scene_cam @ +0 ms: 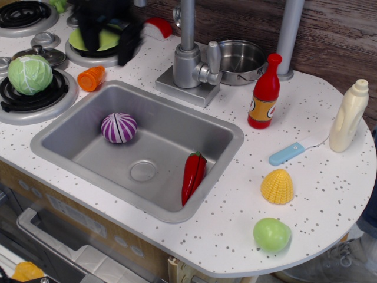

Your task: Put red bottle in sink

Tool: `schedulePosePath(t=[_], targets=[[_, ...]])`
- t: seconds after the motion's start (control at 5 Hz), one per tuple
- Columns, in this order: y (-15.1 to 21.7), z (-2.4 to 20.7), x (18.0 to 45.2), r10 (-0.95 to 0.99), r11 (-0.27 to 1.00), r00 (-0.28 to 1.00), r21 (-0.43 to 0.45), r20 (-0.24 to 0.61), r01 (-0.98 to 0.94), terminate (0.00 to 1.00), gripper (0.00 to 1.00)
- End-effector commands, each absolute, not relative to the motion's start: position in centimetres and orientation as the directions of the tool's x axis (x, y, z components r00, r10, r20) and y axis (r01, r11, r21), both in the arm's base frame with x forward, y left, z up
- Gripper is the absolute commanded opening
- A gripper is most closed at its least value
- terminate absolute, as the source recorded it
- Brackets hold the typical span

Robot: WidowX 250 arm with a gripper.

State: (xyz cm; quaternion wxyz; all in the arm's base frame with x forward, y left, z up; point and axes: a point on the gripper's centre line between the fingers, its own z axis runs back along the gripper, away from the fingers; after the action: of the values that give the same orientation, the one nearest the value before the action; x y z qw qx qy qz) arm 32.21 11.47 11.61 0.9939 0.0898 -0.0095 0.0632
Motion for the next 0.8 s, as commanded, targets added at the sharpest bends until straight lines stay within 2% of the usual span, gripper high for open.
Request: schedulePosePath(t=[0.0,0.2,0.4,0.6], targets=[[5.0,15.8,32.1,0.15,0.971,0.98,0.166,0.131,-0.171,0.0,1.0],[0.0,16.8,33.4,0.094,0.982,0.986,0.151,0.14,-0.115,0.0,1.0],[-5.1,17.7,36.4,-0.013,0.987,0.986,0.163,0.165,-0.014,0.0,1.0],[-8.4,18.4,39.1,-0.109,0.976,0.977,0.205,0.182,0.071,0.0,1.0]])
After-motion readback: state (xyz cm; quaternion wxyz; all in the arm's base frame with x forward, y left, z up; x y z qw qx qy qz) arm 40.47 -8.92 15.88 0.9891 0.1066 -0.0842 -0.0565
